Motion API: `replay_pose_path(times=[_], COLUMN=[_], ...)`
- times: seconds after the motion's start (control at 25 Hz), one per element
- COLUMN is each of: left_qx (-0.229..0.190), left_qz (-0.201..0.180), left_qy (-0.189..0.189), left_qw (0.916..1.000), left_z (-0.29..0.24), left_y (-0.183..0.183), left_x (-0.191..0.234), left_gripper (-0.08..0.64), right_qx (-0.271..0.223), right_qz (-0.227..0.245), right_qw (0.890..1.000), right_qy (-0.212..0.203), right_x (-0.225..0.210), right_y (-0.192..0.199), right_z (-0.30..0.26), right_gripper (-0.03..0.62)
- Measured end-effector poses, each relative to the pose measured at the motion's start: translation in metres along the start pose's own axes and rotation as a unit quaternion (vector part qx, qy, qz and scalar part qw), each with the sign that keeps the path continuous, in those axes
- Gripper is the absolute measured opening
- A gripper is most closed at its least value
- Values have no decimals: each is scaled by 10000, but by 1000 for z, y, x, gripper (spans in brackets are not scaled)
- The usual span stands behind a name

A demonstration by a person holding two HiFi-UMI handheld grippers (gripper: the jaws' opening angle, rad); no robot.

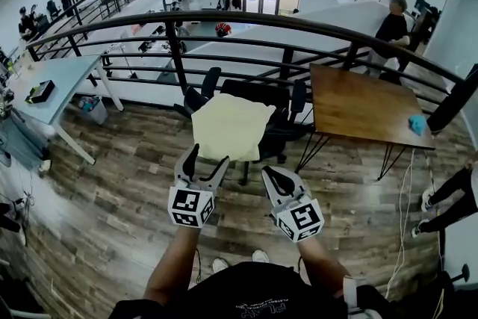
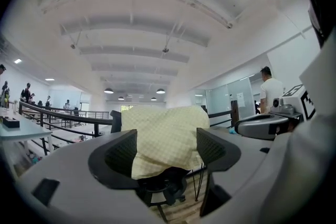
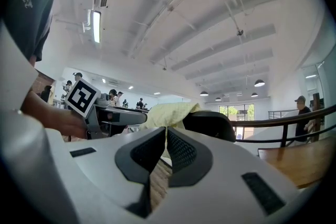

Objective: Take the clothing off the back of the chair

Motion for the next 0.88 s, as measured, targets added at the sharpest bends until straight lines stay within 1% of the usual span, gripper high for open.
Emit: replay_pose_path(times=[0.24, 0.36, 0.44, 0.52, 0.68, 0.88], left_qx=[330, 639, 863, 987, 982, 1129], left_qz=[14, -68, -79, -61, -29, 3], left_qy=[12, 33, 45, 24, -7, -58], left_qw=[9995, 9979, 9962, 9951, 9952, 9936], left_z=[-15, -28, -36, -43, -52, -61], left_y=[-2, 1, 4, 5, 5, 7], left_x=[8, 12, 16, 19, 22, 23], left_gripper=[456, 491, 497, 497, 497, 495], right_qx=[58, 88, 82, 64, 75, 83], right_qz=[-69, -83, -98, -62, -10, -91], right_qw=[9999, 9998, 9997, 9997, 9996, 9992], right_qy=[101, 138, 187, 207, 272, 377], right_x=[-4, -5, -8, -13, -19, -23], right_y=[-1, -1, -1, -1, -4, -4], right_z=[0, -1, -2, -4, -5, -4], right_gripper=[23, 23, 23, 25, 25, 23])
Point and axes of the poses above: the fingertips, and each gripper's own axes: z backward along the fingers, x to its left, y out of its underside, the point moved 8 cm from there along z, backward along the fingers, and after that the axes turned 15 degrees about y, right-handed, at the moved point
